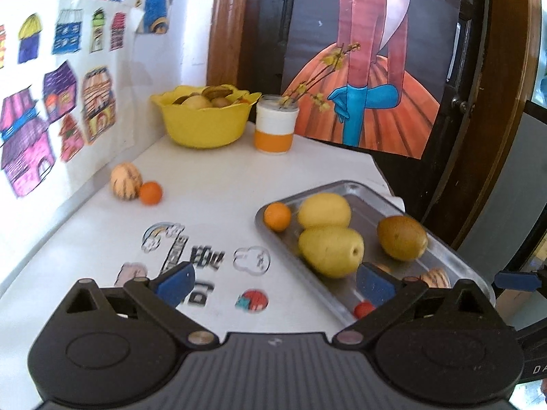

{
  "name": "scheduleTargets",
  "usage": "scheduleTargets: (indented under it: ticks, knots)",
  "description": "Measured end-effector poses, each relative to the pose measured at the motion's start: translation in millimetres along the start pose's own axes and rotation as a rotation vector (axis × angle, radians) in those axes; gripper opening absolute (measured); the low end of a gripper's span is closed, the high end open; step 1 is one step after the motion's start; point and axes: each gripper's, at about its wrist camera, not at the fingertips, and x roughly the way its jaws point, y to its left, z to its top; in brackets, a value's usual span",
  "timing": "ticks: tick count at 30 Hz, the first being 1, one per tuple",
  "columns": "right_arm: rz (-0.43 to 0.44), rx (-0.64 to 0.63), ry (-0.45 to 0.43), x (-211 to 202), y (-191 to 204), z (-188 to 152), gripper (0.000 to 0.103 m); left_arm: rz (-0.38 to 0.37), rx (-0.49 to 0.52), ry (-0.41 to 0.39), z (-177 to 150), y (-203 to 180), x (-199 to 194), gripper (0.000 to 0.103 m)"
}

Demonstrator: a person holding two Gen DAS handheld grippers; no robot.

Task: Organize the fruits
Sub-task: 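Move both open tools from the tray toward the last fruits on the cloth, then grasp the striped pepino melon with the left tool while the right tool grasps the mandarin orange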

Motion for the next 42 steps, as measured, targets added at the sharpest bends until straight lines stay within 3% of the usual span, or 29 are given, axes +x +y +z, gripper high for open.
scheduleTargets:
  ticks: [11,24,36,42]
  knots:
    - [0.023,-0.061,0.075,-16,45,-18,0.102,0.036,-0.028,0.033,-30,25,-32,0.102]
    - [0.101,-0.154,0.090,-15,99,-5,0.102,0.140,-0.065,0.017,-35,75,-57,0.102]
    - [0.209,-0.220,0.021,11,135,67,0.102,0.240,-0.098,-0.037,-14,130,-51,0.103]
    - [0.226,-0.347,-0.042,43,154,115,0.102,0.262,-0.117,-0.066,13,147,-41,0.102]
